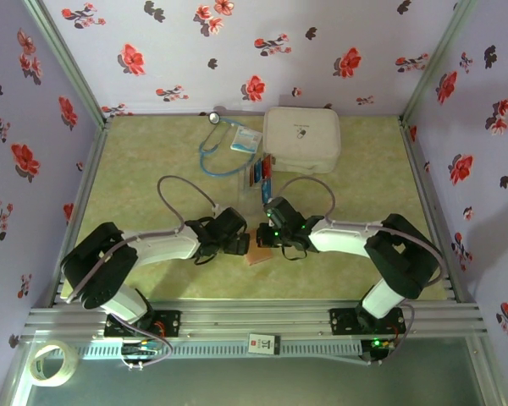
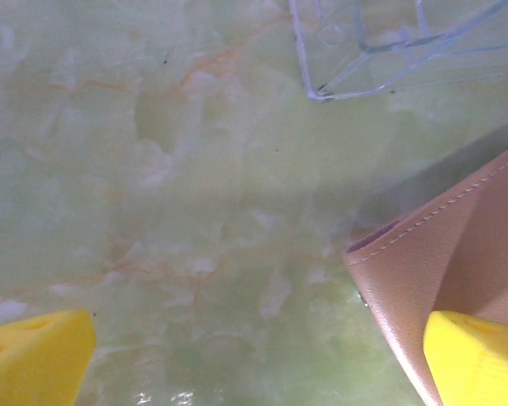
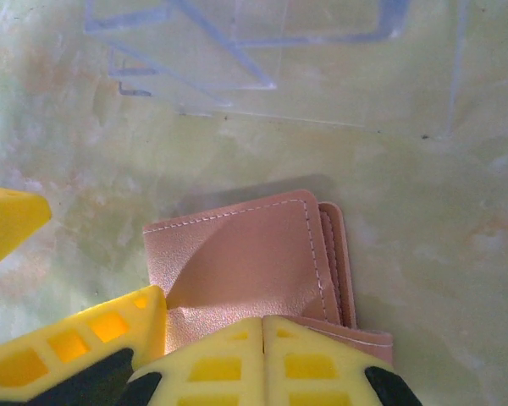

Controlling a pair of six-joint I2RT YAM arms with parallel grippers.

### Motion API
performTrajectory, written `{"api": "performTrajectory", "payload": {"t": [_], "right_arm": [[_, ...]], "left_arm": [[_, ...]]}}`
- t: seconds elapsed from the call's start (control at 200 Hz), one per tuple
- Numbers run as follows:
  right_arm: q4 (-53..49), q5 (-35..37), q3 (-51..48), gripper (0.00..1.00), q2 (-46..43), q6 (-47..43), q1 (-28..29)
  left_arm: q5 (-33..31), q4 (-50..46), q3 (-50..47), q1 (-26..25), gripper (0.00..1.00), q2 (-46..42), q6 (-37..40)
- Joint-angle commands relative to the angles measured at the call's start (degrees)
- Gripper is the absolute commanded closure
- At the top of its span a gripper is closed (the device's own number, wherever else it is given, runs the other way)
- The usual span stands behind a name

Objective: Put the credit cards into the card holder

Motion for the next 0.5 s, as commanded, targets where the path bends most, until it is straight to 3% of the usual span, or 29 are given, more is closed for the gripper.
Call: {"api": "performTrajectory", "payload": {"t": [0.0,0.495], "right_arm": [[-3.8,0.2,-1.4,1.00,-0.8,1.2,0.5],[-7.7,3.9,1.3,1.00,-0.6,-0.5,3.9]], "left_arm": [[-1.5,-3.0,-0.8,0.5,0.00,0.0,0.8],[-0.4,-1.9,-0.9,0.1,0.00,3.6,1.2]]}}
